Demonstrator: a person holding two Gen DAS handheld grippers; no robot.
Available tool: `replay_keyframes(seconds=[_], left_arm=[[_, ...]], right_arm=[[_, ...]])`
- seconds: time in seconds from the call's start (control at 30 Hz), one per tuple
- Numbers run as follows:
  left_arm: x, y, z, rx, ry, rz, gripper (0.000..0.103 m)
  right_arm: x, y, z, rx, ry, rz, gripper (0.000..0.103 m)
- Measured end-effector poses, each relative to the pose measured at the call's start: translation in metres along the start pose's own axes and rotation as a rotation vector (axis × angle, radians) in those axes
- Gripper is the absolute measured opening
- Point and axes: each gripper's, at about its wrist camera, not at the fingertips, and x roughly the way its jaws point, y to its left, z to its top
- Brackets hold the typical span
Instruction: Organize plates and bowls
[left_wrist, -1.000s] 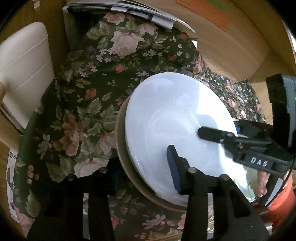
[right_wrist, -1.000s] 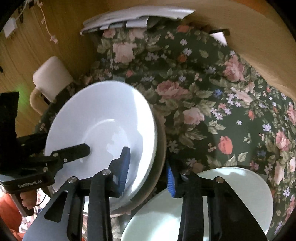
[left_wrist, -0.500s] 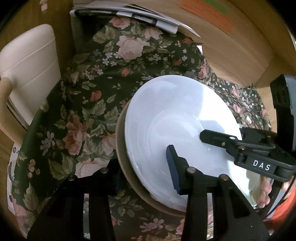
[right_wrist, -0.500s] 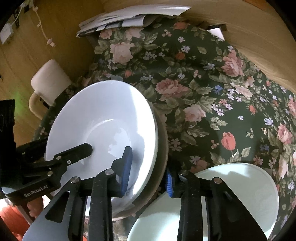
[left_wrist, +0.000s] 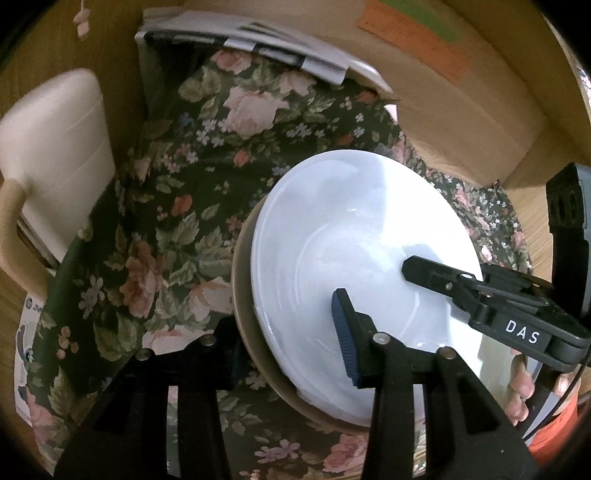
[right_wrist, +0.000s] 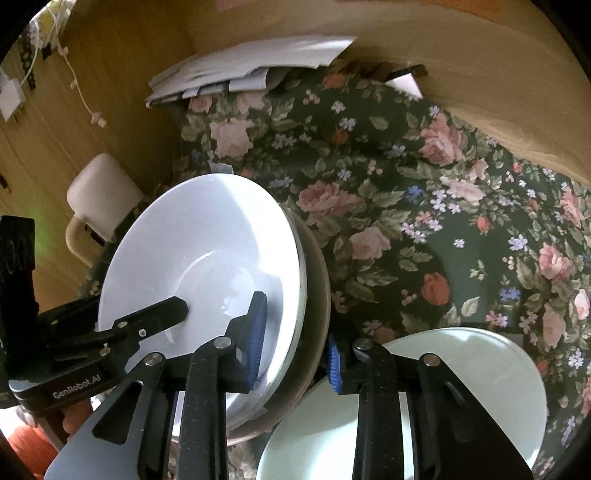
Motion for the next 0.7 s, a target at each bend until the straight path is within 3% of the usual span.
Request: replay_keyframes(seconds=[0.7], left_arm=[[-0.014, -0.061, 0.002, 0.115, -0.026, -0.065, 0.041]], right_arm=[[-0.066, -0.036, -0.011, 0.067, -0.093, -0.069, 0.026]])
